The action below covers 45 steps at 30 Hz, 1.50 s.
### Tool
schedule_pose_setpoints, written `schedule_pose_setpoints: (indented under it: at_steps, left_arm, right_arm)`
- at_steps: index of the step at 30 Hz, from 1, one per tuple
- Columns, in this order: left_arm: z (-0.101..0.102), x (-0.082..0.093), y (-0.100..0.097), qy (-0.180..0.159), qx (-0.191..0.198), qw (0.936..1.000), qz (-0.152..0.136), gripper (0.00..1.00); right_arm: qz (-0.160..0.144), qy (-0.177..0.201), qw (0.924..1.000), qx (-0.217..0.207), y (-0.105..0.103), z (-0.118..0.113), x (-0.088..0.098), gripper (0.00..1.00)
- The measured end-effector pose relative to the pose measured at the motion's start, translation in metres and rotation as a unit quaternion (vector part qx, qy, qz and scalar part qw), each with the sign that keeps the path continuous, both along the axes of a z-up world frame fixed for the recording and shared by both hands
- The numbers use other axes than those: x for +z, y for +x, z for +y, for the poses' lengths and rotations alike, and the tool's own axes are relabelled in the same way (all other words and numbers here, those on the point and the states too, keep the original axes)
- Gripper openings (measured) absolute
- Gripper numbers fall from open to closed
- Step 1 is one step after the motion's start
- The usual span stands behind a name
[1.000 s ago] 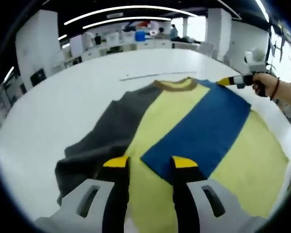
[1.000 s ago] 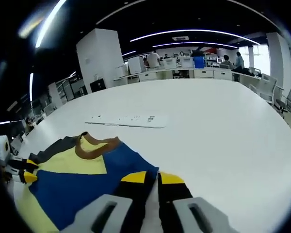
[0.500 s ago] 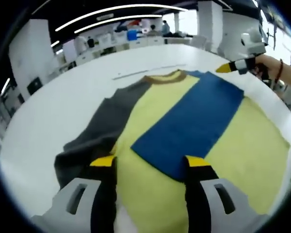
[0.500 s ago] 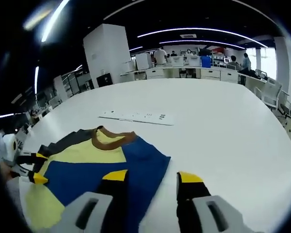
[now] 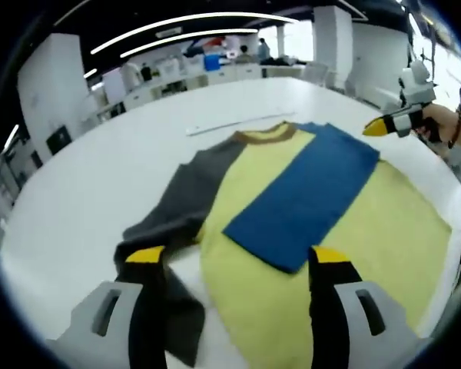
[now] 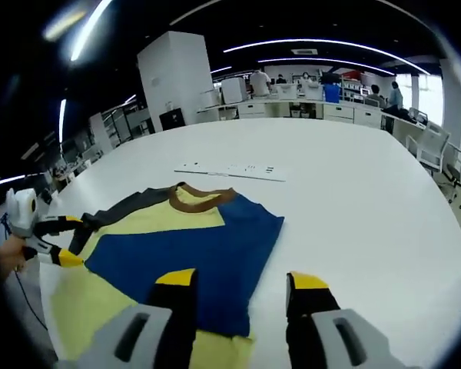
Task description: Fold the garment on the visible template until the final outline fits inside the template.
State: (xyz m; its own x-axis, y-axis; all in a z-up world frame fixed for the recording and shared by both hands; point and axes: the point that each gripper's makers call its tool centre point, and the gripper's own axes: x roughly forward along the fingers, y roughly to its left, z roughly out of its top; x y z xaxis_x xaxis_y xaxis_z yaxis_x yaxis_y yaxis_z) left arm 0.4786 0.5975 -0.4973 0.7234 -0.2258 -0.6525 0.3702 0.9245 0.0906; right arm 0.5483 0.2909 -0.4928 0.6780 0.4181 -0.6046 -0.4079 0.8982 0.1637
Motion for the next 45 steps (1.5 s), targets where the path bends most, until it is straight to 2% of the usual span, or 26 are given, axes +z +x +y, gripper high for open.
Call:
schedule_pose_setpoints:
  at_steps: [5,8,12,15,18,20,25,31,36,39,42,45]
  left_arm:
    - [0.023,0.012,-0.005,0.007,0.011,0.9999,-0.008,0.74]
    - [0.039,0.016,-0.009,0.007,0.026,0.9996,-0.009,0.74]
    - [0.052,0.018,-0.015,0.005,0.040,0.9991,-0.012,0.74]
    - [0.058,0.018,-0.021,0.003,0.045,0.9989,-0.011,0.73]
    - [0.061,0.017,-0.027,0.004,0.048,0.9988,-0.007,0.73]
    - [0.062,0.017,-0.030,0.005,0.047,0.9989,-0.005,0.72]
    - [0.063,0.018,-0.035,0.006,0.046,0.9989,-0.006,0.71]
    - [0.070,0.023,-0.038,0.003,0.056,0.9984,-0.011,0.70]
    - [0.075,0.024,-0.038,0.001,0.063,0.9979,-0.014,0.68]
    - [0.077,0.025,-0.038,-0.003,0.066,0.9976,-0.018,0.67]
    - [0.081,0.026,-0.037,0.003,0.072,0.9971,-0.024,0.66]
    - [0.081,0.028,-0.036,-0.017,0.074,0.9966,-0.030,0.65]
  right_arm:
    - [-0.004,-0.001,1.0000,0.007,-0.011,-0.001,0.004,0.44]
    - [-0.001,-0.011,0.9999,0.001,-0.018,-0.005,-0.001,0.41]
    - [0.006,-0.009,0.9999,-0.004,-0.027,-0.004,-0.010,0.32]
    - [-0.002,-0.016,0.9998,-0.013,-0.024,-0.006,-0.017,0.26]
    - [-0.006,0.000,0.9996,-0.027,-0.020,-0.007,-0.021,0.24]
    - [-0.013,-0.003,0.9994,-0.032,-0.017,-0.009,-0.025,0.22]
    - [-0.009,-0.013,0.9990,-0.042,-0.014,-0.011,-0.036,0.10]
    - [0.006,-0.043,0.9978,-0.051,-0.018,-0.014,-0.046,0.08]
    - [-0.004,-0.060,0.9968,-0.053,-0.019,-0.014,-0.044,0.06]
    - [0.002,-0.044,0.9959,-0.079,-0.018,-0.016,-0.044,0.01]
    - [0.001,-0.053,0.9965,-0.065,-0.018,-0.016,-0.045,0.00]
    - [0.005,-0.050,0.9972,-0.056,-0.016,-0.019,-0.045,0.00]
